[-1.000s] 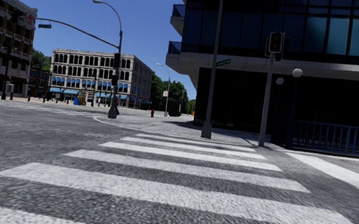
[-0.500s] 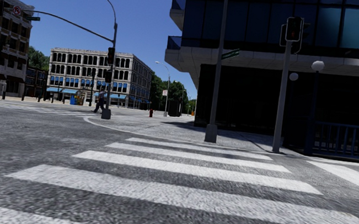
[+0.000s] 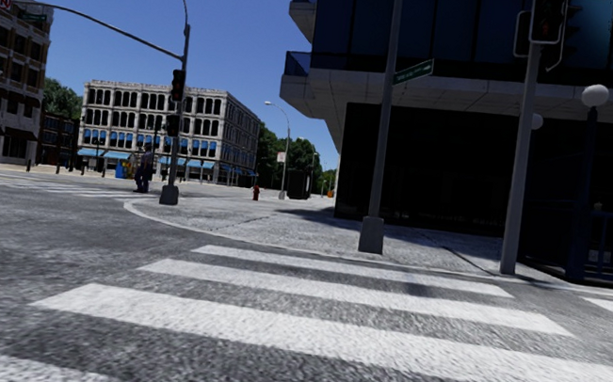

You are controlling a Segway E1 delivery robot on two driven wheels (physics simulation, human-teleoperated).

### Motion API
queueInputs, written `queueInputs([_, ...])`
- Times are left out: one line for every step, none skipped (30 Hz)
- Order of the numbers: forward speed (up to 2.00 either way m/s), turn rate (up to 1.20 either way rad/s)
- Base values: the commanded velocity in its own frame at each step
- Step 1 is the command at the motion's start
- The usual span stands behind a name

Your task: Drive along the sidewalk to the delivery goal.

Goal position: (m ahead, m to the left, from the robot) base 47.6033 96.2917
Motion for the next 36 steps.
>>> queueInputs([2.0,0.0])
queueInputs([2.0,0.0])
queueInputs([2.0,0.0])
queueInputs([2.0,0.0])
queueInputs([2.0,0.0])
queueInputs([2.0,0.0])
queueInputs([2.0,0.0])
queueInputs([2.0,0.0])
queueInputs([2.0,0.0])
queueInputs([2.0,0.0])
queueInputs([2.0,0.0])
queueInputs([2.0,0.0])
queueInputs([2.0,0.0])
queueInputs([2.0,0.0])
queueInputs([2.0,0.0])
queueInputs([2.0,0.0])
queueInputs([2.0,0.0])
queueInputs([2.0,0.0])
queueInputs([2.0,0.0])
queueInputs([2.0,0.0])
queueInputs([2.0,0.0])
queueInputs([2.0,0.0])
queueInputs([2.0,0.0])
queueInputs([2.0,0.0])
queueInputs([2.0,0.0])
queueInputs([2.0,0.0])
queueInputs([2.0,0.0])
queueInputs([2.0,0.0])
queueInputs([2.0,0.0])
queueInputs([2.0,0.0])
queueInputs([2.0,0.0])
queueInputs([2.0,0.0])
queueInputs([2.0,0.0])
queueInputs([2.0,0.0])
queueInputs([2.0,0.0])
queueInputs([2.0,0.0])
